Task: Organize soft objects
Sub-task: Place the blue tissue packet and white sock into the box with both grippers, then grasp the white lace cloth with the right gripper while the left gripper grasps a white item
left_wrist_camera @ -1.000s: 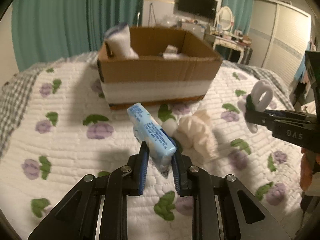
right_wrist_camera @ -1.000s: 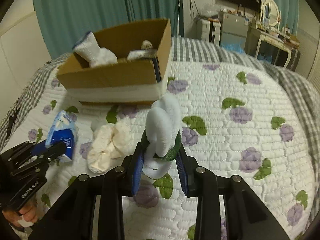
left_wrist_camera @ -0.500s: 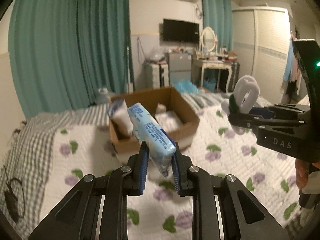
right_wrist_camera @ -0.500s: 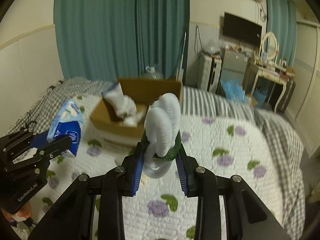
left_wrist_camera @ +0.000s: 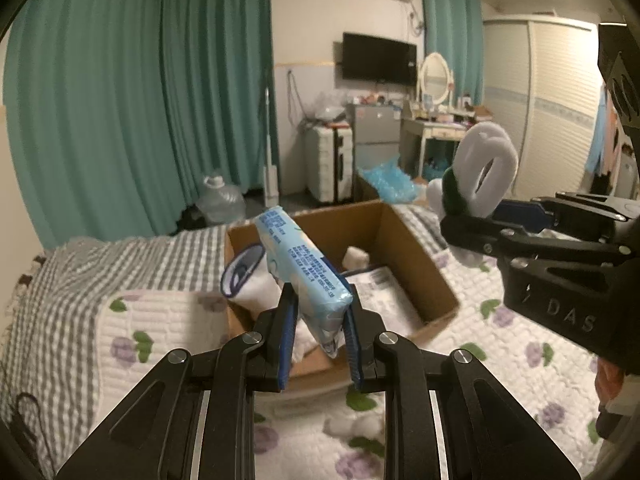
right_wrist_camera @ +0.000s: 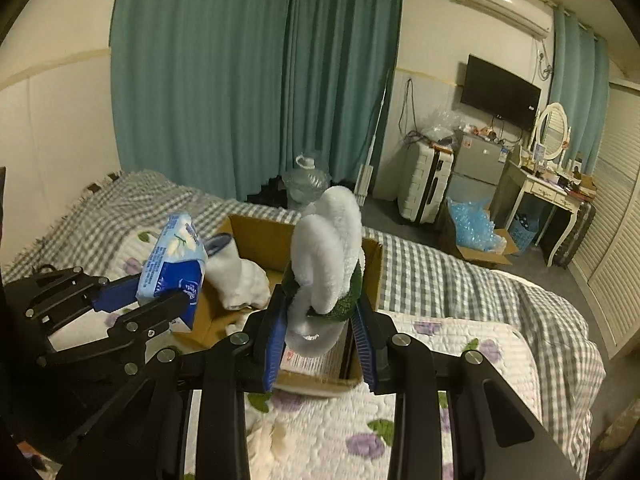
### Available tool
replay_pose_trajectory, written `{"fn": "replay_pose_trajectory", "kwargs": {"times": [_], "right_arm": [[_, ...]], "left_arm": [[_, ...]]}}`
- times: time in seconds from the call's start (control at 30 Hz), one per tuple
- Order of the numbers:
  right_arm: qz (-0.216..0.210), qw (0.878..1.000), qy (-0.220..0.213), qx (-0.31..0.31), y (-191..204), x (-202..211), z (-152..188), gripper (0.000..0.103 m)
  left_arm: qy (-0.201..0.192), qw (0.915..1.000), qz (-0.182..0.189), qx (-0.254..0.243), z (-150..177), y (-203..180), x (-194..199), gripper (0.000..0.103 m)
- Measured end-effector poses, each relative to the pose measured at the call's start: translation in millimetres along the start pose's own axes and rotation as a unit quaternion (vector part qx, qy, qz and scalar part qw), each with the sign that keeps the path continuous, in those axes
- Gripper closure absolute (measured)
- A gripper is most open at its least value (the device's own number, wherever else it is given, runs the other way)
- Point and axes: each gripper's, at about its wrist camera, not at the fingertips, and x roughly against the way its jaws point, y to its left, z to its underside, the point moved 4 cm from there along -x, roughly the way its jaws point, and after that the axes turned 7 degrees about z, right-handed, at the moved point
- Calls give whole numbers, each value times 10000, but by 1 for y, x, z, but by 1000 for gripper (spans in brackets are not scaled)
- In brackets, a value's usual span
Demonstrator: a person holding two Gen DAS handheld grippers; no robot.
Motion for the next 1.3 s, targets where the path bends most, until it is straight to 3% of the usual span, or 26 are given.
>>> {"fn": "replay_pose_trajectory", "kwargs": {"times": [0.33, 0.43, 0.5, 0.57, 0.6, 0.8, 1.03, 1.13, 1.3], "right_arm": [[-123, 9986, 484, -161, -1, -103, 18, 71], [-59, 9983, 500, -290, -4, -119, 20, 56], [-64, 9980, 453, -436, -7, -121, 21, 33], [-36, 9977, 370, -560, -13, -118, 21, 31], [-18, 9977, 356, -572, -14, -116, 20, 29], [275, 9973, 9, -687, -39, -70, 5, 13], [330, 9960, -461, -692, -51, 25, -9, 10], [360, 9947, -647, -712, -54, 73, -9, 7], [415, 9938, -841, -604, -43, 136, -2, 4]], "left_arm": [[244, 9995, -164, -109, 16, 12, -62, 77], [178, 9986, -375, -323, 18, 8, -67, 76], [215, 9978, -506, -359, 17, 8, -71, 62], [175, 9972, -655, -326, 16, 9, -71, 32], [103, 9970, -710, -293, 15, 10, -68, 31], [-99, 9966, -812, -69, -1, 11, -32, 30], [-702, 9952, -674, 77, -21, 5, 60, 30], [-985, 9923, -749, 103, -26, 1, 106, 16], [-1176, 9895, -833, 120, -19, -1, 157, 16]]}}
